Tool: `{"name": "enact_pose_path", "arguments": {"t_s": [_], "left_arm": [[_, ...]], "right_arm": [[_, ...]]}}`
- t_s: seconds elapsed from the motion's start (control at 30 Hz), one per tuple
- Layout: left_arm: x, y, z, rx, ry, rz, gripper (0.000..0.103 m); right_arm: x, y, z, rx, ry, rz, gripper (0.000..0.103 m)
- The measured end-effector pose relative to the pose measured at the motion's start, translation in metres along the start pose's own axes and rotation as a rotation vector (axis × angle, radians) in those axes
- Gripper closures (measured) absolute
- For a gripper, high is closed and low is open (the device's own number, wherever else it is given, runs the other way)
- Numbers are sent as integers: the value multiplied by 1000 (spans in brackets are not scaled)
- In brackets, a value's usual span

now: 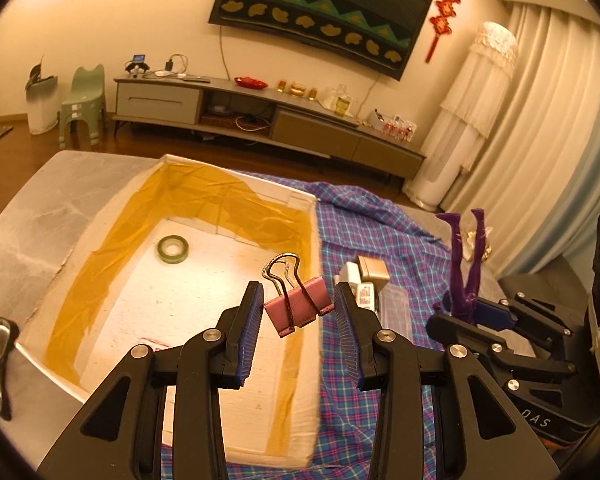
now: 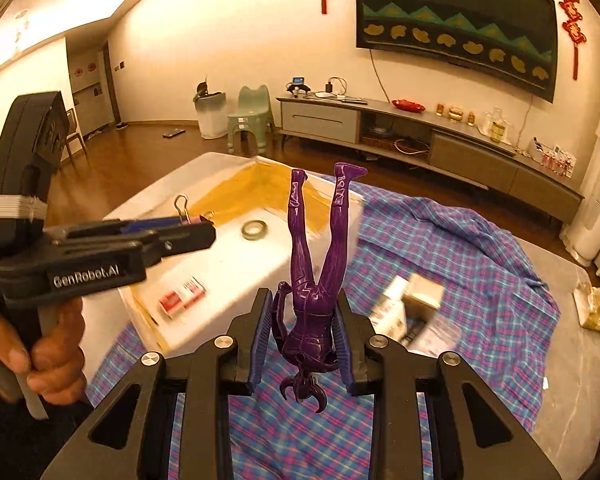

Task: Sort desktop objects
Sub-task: 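Carry binder clip in left tool while right tool carries figurine to white box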

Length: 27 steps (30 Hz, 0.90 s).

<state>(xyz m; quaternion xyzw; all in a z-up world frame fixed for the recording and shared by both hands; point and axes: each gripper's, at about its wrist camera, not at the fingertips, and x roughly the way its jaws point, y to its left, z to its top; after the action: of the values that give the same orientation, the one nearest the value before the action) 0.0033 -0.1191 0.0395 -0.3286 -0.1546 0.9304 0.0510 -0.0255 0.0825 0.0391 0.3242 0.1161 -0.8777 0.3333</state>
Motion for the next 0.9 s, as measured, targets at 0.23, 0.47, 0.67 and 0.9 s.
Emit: {"name": "enact_pose_path", "arguments": {"t_s": [0.23, 0.47, 0.67, 0.9], "left_arm": [[-7, 22, 7, -55, -9, -12, 65], [-8, 36, 12, -97, -2, -18, 65], [-10, 47, 15, -131, -4, -24, 65], [-8, 70, 18, -217, 6, -45, 65]], "right_arm": [[10, 27, 20, -36, 8, 14, 72], [16, 49, 38, -73, 19, 15, 72], [20, 65, 50, -115, 25, 22, 72], [28, 76, 65, -150, 35, 29, 72]]}}
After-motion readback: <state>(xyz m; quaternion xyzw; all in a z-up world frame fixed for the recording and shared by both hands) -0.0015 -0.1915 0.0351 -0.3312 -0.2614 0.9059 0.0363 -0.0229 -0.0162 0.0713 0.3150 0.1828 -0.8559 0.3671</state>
